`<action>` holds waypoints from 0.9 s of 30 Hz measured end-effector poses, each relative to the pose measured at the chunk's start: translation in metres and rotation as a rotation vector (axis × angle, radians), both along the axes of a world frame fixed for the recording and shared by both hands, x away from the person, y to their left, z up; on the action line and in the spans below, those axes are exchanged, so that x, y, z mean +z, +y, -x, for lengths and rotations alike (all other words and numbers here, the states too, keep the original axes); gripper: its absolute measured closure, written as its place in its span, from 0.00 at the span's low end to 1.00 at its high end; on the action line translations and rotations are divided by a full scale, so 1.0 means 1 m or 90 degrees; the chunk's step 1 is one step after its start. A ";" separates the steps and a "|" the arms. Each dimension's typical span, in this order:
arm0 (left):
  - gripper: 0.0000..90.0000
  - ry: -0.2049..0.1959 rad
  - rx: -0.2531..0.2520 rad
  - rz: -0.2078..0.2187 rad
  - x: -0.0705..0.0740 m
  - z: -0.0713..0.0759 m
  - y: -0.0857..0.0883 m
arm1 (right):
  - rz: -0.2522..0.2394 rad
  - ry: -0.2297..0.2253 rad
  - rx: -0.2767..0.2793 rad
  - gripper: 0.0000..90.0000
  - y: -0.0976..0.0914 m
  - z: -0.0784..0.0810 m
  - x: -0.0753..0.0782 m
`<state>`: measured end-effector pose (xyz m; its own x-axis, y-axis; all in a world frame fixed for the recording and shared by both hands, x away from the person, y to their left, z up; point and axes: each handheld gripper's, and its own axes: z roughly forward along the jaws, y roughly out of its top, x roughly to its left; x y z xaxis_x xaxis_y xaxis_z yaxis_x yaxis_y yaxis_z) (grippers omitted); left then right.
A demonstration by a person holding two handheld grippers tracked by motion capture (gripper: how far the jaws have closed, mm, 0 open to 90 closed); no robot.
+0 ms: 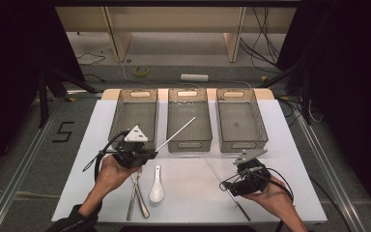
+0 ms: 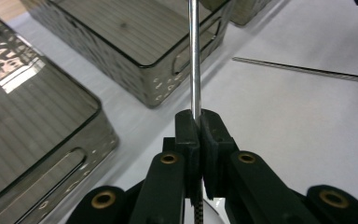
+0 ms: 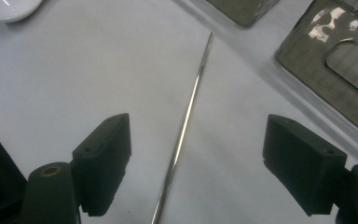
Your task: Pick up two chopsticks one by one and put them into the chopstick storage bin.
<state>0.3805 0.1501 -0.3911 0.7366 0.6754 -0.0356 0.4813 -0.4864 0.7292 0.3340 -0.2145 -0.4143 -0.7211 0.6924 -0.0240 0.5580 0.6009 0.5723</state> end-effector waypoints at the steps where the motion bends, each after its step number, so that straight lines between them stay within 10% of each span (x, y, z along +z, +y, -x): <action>1: 0.96 -0.001 0.004 0.002 0.001 -0.001 0.002 | -0.005 0.001 -0.003 0.28 -0.001 0.001 0.000; 27: 0.96 0.012 0.140 0.033 0.009 -0.039 0.060 | -0.003 0.008 0.003 0.30 -0.006 0.005 -0.010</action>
<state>0.4194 0.2103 -0.3819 0.5702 0.8169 -0.0863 0.5855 -0.3304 0.7403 0.3295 -0.2204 -0.4240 -0.7245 0.6892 -0.0111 0.5625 0.6005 0.5684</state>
